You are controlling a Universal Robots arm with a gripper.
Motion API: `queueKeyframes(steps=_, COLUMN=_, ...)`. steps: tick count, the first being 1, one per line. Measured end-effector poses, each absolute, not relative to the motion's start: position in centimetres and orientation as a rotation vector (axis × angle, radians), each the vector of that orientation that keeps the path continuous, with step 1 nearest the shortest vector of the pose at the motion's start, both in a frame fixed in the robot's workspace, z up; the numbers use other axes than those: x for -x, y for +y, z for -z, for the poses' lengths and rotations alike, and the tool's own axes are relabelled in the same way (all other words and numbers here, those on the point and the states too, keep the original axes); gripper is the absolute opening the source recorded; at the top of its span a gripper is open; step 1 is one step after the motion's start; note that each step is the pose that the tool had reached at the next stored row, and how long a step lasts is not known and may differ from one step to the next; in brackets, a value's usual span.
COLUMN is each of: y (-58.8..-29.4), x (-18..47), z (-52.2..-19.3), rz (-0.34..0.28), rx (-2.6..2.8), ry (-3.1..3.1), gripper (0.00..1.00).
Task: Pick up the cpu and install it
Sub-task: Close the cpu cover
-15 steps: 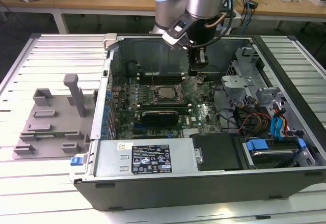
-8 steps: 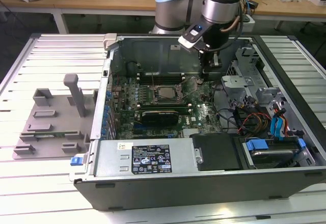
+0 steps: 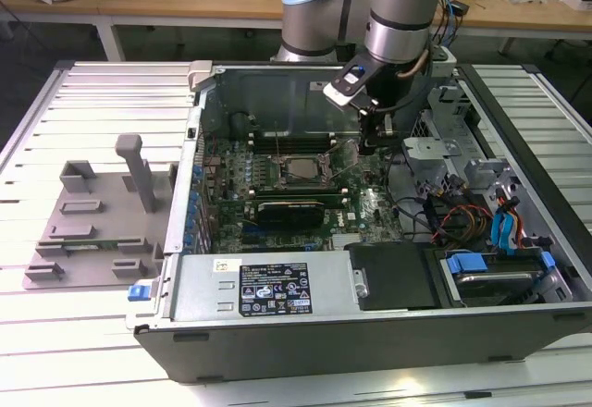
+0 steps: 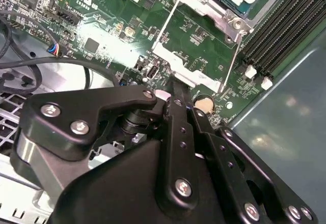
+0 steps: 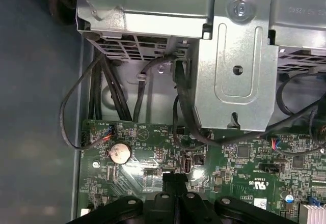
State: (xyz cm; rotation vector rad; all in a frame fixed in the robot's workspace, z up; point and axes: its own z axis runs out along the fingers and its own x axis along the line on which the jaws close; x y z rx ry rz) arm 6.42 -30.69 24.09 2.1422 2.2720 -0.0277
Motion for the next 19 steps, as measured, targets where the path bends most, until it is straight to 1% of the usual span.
queueKeyframes(steps=5, y=-30.7, x=-5.1, z=-24.0, rz=0.027, rx=-2.143, ry=2.273, gripper=0.11)
queueKeyframes(steps=15, y=-30.7, x=1.5, z=-24.1, rz=0.020, rx=-2.139, ry=2.268, gripper=0.11)
queueKeyframes(steps=19, y=-30.7, x=1.5, z=-24.1, rz=0.021, rx=-2.139, ry=2.268, gripper=0.11)
